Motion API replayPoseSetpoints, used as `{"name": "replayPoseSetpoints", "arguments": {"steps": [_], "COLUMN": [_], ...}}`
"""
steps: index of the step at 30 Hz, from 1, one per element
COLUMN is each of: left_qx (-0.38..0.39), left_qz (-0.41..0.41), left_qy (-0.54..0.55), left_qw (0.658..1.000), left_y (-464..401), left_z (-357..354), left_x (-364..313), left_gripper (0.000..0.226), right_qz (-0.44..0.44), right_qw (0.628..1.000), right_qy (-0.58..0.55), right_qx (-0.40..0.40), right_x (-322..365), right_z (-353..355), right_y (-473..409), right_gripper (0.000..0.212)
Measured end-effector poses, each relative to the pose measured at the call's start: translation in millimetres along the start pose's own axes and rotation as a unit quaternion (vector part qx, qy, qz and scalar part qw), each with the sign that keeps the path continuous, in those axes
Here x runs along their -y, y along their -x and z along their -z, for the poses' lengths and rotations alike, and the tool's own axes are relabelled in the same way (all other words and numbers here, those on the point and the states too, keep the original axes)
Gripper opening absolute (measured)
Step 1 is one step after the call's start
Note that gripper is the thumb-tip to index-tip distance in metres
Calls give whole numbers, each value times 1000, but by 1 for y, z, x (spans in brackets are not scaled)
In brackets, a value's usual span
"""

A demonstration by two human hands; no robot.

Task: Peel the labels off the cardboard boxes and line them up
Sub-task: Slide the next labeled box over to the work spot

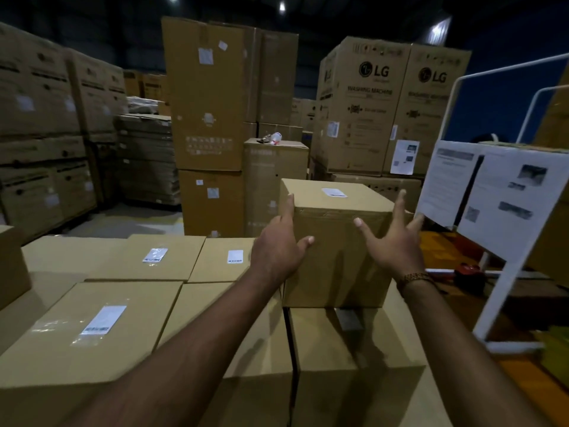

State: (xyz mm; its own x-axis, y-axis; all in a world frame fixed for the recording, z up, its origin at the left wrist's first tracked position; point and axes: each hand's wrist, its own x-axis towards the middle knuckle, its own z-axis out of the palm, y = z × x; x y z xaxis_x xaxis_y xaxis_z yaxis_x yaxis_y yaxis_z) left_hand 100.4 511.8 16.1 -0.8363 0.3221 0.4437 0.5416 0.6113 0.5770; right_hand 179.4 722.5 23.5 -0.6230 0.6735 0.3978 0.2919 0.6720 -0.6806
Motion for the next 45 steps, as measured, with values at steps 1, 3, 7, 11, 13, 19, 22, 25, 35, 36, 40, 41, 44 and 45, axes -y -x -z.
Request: {"name": "replayPoseSetpoints", "arguments": {"steps": [1, 3, 7, 11, 13, 19, 22, 25, 35, 36, 40, 41, 44, 45], "left_qx": [8, 24, -8, -52, -74, -139, -152, -165, -181, -181, -193, -197, -205, -208], "left_qz": [7, 19, 38, 57, 58, 44, 41, 31, 17, 18, 35, 41, 65, 72], "left_qy": [14, 46, 70, 71, 70, 56, 59, 60, 18, 15, -1, 1, 6, 4], "left_qw": [1000, 998, 997, 995, 993, 988, 986, 984, 983, 983, 981, 980, 977, 975], "left_y": [-2, -3, 1, 12, 18, 38, 52, 71, 168, 178, 221, 232, 265, 276], "left_z": [-2, -6, -7, 0, 9, 62, 102, 150, 315, 331, 382, 393, 424, 434], "left_x": [0, 0, -1, 4, 9, 38, 54, 75, 176, 186, 219, 227, 246, 251], "left_gripper": [108, 109, 101, 98, 95, 93, 92, 92, 91, 91, 93, 93, 92, 92], "right_qz": [-4, -7, 13, 21, 26, 49, 56, 62, 63, 63, 68, 70, 80, 83], "right_qw": [1000, 1000, 999, 995, 993, 986, 983, 979, 970, 969, 969, 970, 973, 973], "right_qy": [-2, -11, -31, -27, -33, -49, -59, -83, -134, -138, -135, -134, -130, -130], "right_qx": [12, 19, -42, -91, -112, -149, -167, -176, -194, -195, -194, -188, -175, -170], "right_x": [-2, -4, -5, 5, 15, 68, 107, 144, 272, 283, 324, 333, 355, 360], "right_z": [-1, -4, -10, -17, -19, -21, -25, -34, -84, -87, -97, -99, -102, -102], "right_y": [-4, -7, -1, 17, 29, 72, 104, 139, 302, 319, 384, 399, 440, 453], "right_gripper": [111, 108, 89, 81, 80, 78, 78, 78, 78, 78, 78, 77, 77, 77]}}
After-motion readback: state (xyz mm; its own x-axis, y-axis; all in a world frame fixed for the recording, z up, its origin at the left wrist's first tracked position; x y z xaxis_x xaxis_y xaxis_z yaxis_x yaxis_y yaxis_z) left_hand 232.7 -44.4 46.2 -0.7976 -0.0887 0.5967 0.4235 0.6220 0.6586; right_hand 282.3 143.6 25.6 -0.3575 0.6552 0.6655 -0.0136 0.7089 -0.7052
